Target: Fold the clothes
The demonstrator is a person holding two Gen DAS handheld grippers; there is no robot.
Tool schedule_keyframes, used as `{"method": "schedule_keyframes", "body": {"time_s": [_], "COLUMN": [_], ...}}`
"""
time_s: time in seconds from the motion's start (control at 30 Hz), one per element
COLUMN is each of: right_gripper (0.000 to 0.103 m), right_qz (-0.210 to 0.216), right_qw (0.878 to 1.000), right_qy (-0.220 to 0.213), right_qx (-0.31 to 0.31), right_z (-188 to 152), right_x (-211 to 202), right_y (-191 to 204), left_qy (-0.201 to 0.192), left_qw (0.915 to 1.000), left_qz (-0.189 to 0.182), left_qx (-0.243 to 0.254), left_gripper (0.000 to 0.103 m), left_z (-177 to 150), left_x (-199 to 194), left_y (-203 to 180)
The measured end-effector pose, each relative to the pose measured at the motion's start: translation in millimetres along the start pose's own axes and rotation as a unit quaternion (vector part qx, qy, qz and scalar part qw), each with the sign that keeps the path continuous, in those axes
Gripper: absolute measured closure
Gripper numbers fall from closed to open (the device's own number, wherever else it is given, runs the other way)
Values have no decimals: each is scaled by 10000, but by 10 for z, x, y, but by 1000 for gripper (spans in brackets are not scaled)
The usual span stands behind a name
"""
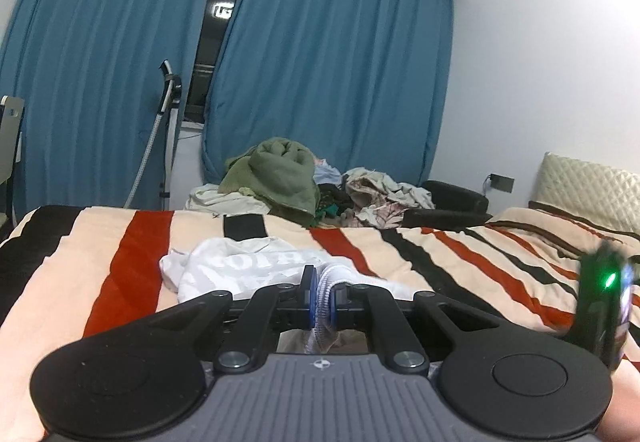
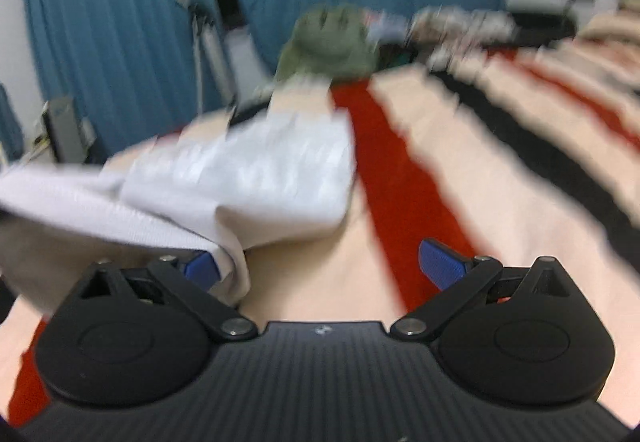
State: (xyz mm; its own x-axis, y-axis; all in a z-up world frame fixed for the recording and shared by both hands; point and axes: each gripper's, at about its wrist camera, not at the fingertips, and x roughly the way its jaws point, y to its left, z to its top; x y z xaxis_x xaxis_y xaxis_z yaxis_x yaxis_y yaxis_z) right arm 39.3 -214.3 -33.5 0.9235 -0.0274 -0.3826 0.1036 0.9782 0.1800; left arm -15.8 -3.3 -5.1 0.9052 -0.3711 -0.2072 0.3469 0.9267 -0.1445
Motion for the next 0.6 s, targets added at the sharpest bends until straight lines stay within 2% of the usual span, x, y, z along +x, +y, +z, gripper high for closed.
{"method": "schedule_keyframes", "body": {"time_s": [0.07,0.17,0.27,0.3,0.33,0.4,0.43,0.53,0.6], "right_gripper": [0,0,0,0,0,0,0,0,0], "right_qz": [-87,-218,-349,-392,-434,-637,-722,-813,-788], "right_qw": [9997,9980,9948,9934,9946,9978,9971,9957,9945], "right_qy": [-239,-598,-956,-1075,-940,-120,107,42,-613], "right_qx": [3,8,12,14,29,132,202,435,315], "right_z": [87,216,346,390,393,249,193,163,291], "right_x": [-72,-180,-288,-325,-277,1,81,84,-99], "right_y": [-50,-126,-201,-227,-267,-387,-440,-556,-522], "left_qy": [-107,-499,-777,-769,-762,-655,-563,-256,-47], "left_qw": [9998,9973,9945,9945,9945,9949,9952,9968,9966], "left_qz": [-168,-508,-621,-580,-539,-435,-373,-154,-140], "left_qx": [-70,-206,-328,-402,-476,-630,-703,-748,-808], "left_gripper": [96,96,96,96,96,96,96,96,95], "left_z": [28,91,155,163,171,179,178,166,147], "left_x": [-42,-165,-244,-239,-235,-197,-165,-56,12], "left_y": [5,22,48,80,111,179,212,258,301]}}
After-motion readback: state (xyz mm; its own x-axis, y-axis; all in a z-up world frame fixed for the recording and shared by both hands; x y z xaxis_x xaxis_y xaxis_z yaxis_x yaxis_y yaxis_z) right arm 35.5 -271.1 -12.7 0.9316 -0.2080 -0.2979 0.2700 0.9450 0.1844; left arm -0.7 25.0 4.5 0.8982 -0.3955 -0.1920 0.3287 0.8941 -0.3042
